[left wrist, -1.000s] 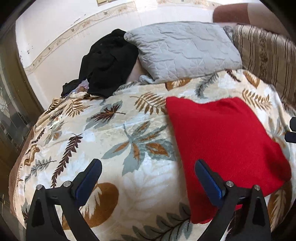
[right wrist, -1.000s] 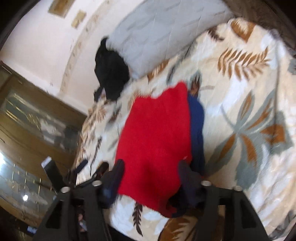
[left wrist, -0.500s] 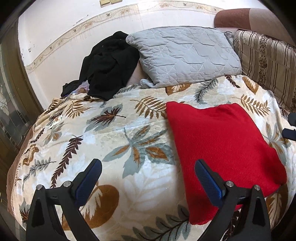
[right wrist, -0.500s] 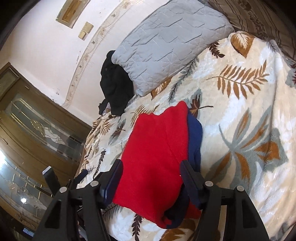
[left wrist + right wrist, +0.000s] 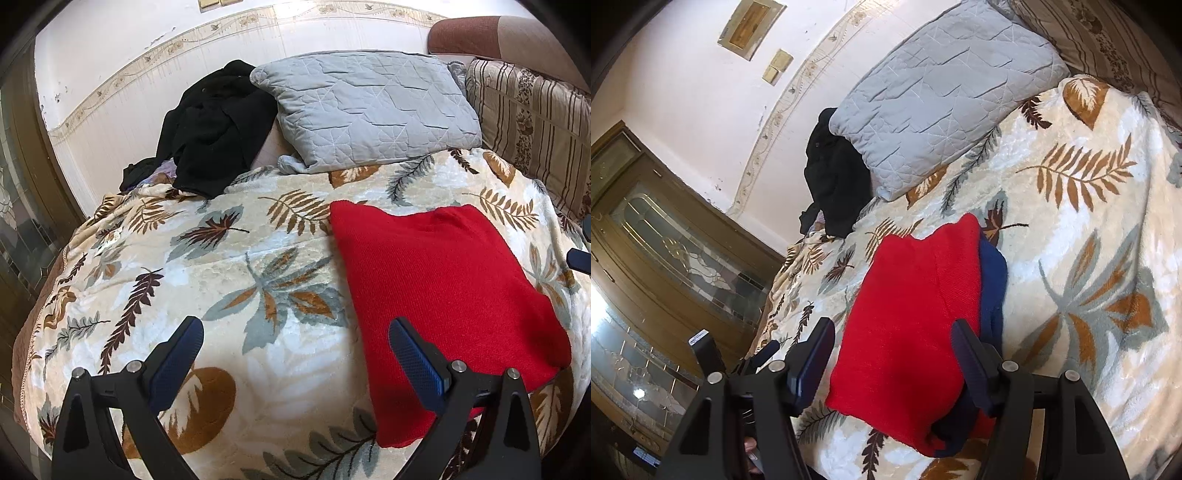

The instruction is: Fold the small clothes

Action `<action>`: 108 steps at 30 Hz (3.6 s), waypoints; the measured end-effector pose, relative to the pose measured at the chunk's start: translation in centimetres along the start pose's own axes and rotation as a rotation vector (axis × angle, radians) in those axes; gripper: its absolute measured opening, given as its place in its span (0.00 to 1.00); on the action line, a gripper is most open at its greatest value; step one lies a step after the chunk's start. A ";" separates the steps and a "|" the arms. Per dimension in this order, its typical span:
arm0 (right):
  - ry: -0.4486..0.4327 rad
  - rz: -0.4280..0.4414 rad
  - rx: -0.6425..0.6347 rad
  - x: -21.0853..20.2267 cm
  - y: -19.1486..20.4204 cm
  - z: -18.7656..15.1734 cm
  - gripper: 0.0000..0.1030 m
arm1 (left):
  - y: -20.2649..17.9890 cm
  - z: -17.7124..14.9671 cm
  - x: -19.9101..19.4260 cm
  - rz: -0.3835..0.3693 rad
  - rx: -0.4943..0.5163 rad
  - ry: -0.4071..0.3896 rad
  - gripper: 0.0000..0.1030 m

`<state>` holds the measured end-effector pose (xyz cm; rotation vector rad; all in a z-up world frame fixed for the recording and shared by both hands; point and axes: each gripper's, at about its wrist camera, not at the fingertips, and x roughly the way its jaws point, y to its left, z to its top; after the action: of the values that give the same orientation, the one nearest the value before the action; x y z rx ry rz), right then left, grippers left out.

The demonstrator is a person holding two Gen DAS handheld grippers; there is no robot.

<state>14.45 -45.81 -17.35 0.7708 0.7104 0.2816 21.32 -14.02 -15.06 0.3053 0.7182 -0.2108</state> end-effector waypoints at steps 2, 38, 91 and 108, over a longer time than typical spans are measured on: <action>-0.002 0.002 0.001 -0.1 0.0 0.0 0.67 | 0.0 0.0 0.1 -0.003 0.001 0.001 0.97; -0.021 0.003 -0.013 -1.8 -1.1 0.5 0.68 | -0.3 0.5 0.1 0.004 -0.009 -0.001 0.97; 0.172 -0.057 0.179 3.6 -5.4 1.7 0.75 | -0.8 1.4 6.0 -0.557 -0.065 0.311 0.97; 0.368 -0.015 0.233 11.0 -8.0 3.0 0.76 | -1.3 1.4 10.9 -0.853 -0.266 0.489 0.97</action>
<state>24.42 -47.70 -26.92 0.9455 1.1099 0.3351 29.76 -16.65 -21.67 -0.2364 1.3239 -0.8605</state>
